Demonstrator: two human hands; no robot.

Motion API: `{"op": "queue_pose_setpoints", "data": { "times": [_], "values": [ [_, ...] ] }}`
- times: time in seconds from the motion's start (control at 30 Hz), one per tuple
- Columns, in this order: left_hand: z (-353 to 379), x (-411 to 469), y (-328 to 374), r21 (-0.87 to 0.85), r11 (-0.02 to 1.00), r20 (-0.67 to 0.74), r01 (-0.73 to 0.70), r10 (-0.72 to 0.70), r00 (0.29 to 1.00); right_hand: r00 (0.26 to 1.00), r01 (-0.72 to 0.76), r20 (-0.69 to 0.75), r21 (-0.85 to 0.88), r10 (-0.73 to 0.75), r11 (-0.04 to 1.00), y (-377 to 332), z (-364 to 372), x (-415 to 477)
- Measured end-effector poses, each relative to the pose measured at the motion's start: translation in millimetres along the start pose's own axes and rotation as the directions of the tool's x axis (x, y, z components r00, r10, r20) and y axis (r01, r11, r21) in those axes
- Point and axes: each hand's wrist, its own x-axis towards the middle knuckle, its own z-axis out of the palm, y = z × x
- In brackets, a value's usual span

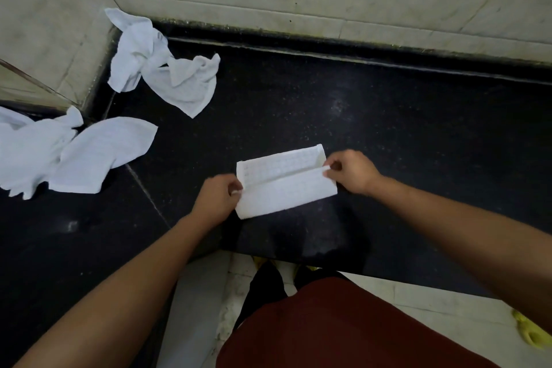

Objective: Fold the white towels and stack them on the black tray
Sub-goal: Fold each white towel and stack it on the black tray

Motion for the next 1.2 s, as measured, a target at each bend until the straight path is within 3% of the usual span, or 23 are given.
{"op": "queue_pose_setpoints", "data": {
  "times": [0.13,0.3,0.47,0.67,0.83,0.93,1.07,1.2],
  "values": [
    [-7.7,34.1,4.1,-0.023,0.998,-0.096,0.058,-0.06,0.994,0.989,-0.129,-0.074,0.038,0.132,0.991,-8.5,0.1,32.2],
    [-2.6,63.2,1.2,0.018,0.995,-0.085,0.1,-0.099,0.992,0.963,-0.252,-0.096,0.024,0.253,0.967,-10.9,4.1,52.5],
    [10.0,79.2,-1.7,-0.001,0.991,-0.09,0.137,-0.136,0.987,0.947,-0.292,-0.139,-0.005,0.289,0.956,-10.0,5.5,58.8],
    [17.8,84.8,-3.4,0.103,0.975,-0.092,0.195,-0.186,0.978,0.943,-0.312,-0.156,-0.112,0.293,0.943,-8.2,6.1,59.4],
    [15.2,70.1,3.1,0.259,0.965,-0.131,0.036,-0.001,0.991,0.964,-0.201,-0.204,-0.156,0.168,0.967,-18.6,3.0,54.6],
    [18.1,51.3,6.9,0.301,0.949,-0.044,-0.094,0.112,0.993,0.989,-0.09,-0.122,-0.08,0.08,0.993,-34.8,14.5,46.2],
    [29.3,20.9,-2.7,0.307,0.939,0.111,-0.152,0.124,0.986,0.992,-0.118,0.049,0.058,0.115,0.991,-32.8,40.7,28.1],
    [35.5,3.5,-22.8,0.265,0.959,0.085,-0.102,0.082,0.993,0.993,-0.113,0.021,0.006,0.113,0.994,-8.9,40.2,15.2]
  ]
}}
